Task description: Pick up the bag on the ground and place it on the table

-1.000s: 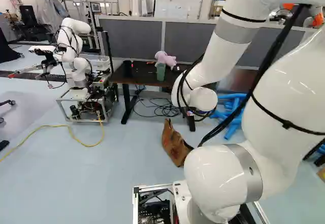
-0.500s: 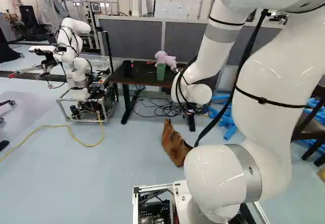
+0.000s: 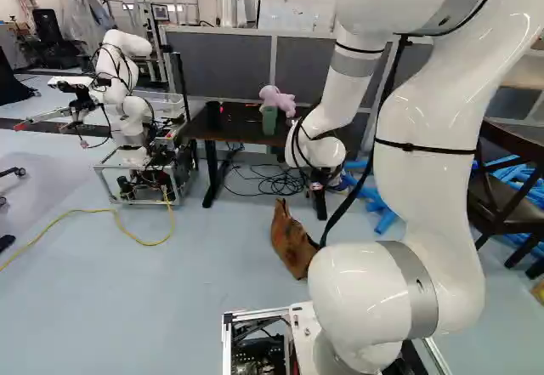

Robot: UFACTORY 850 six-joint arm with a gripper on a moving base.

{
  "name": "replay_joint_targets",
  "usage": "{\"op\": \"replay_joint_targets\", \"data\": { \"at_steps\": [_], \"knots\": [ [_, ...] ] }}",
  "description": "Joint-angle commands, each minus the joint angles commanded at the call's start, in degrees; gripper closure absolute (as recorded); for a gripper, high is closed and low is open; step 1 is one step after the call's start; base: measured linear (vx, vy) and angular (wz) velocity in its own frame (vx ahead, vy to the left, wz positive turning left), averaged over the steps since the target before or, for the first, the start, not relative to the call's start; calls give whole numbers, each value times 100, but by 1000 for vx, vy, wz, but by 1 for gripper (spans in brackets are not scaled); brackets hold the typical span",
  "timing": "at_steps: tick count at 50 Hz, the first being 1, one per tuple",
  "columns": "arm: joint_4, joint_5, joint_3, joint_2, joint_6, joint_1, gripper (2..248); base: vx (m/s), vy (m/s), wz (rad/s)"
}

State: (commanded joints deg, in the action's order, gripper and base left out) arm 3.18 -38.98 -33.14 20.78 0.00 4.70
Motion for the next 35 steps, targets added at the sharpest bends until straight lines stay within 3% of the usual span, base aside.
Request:
{"op": "replay_joint_targets", "data": {
  "at_steps": [35],
  "knots": [
    [223, 597, -1145, 1298, 0, 24, 3, 0, 0, 0]
  ]
}}
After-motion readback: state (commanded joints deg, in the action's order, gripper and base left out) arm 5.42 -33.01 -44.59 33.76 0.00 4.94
